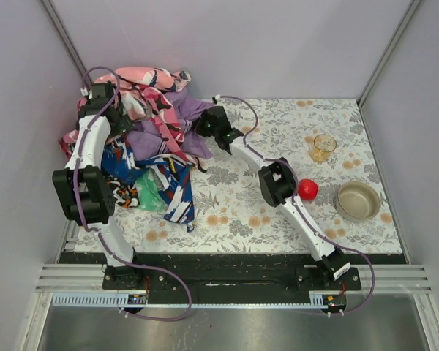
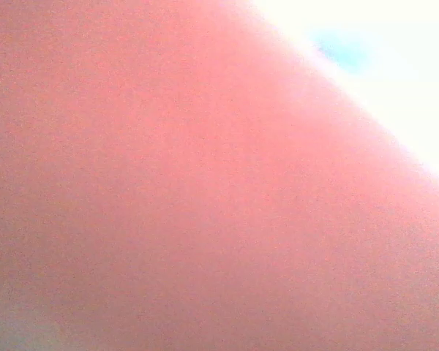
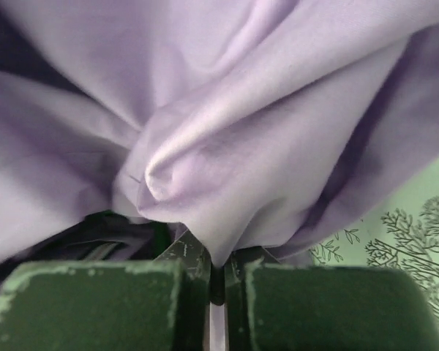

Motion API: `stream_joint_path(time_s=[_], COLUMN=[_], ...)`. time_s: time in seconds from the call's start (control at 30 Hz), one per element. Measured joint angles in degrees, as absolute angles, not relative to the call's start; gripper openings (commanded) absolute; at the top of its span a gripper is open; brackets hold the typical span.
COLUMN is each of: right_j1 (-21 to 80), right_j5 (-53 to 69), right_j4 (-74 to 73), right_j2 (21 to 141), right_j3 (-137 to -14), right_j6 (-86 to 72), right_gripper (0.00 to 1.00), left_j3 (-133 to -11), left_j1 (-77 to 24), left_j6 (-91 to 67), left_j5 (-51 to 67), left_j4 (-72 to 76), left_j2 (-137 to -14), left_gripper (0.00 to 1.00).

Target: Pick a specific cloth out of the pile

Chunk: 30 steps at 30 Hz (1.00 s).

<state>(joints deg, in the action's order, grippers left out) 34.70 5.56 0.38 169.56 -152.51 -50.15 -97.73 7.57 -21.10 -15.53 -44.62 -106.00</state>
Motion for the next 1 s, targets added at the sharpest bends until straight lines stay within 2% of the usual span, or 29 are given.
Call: stream_joint_path(time_s=[0.2,0.3,0.47,0.6,0.8,1.0], right_j1=[33.0,32.2,31.8,32.6,32.5,32.2], right_j5=[3.7,2.4,2.2,2.3,0.8,1.7], right_j4=[-1.4,-1.5,-2.0,-6.0,-7.5,-6.6], right_j2=[153.0,143.3,129.4,124.9,116.0,106.8], right_j3=[-142.5,-141.5,-146.2,-155.4,-157.4,-157.4], right_j6=[-33.0,-24.9,-13.6,-6.5,1.2,1.7], right_gripper=[0.0,0.0,0.0,0.0,0.0,0.0], left_j3=[-97.5,-96.2,-92.1,-89.6,-89.7,-95.1], left_j1=[7.7,7.9,6.9,0.6,-11.6,-25.5], left_j6=[-21.4,-21.4,-19.8,-16.3,-11.9,-8.3], left_j5=[-11.1,-6.7,4.5,11.1,13.3,14.1], left_j4=[-47.1,-46.5,-42.2,-37.4,-33.7,-29.5], left_j2=[-97.8,-90.3,-76.8,-70.0,-69.7,-78.2], left_gripper=[0.99,0.99,0.99,0.99,0.99,0.99])
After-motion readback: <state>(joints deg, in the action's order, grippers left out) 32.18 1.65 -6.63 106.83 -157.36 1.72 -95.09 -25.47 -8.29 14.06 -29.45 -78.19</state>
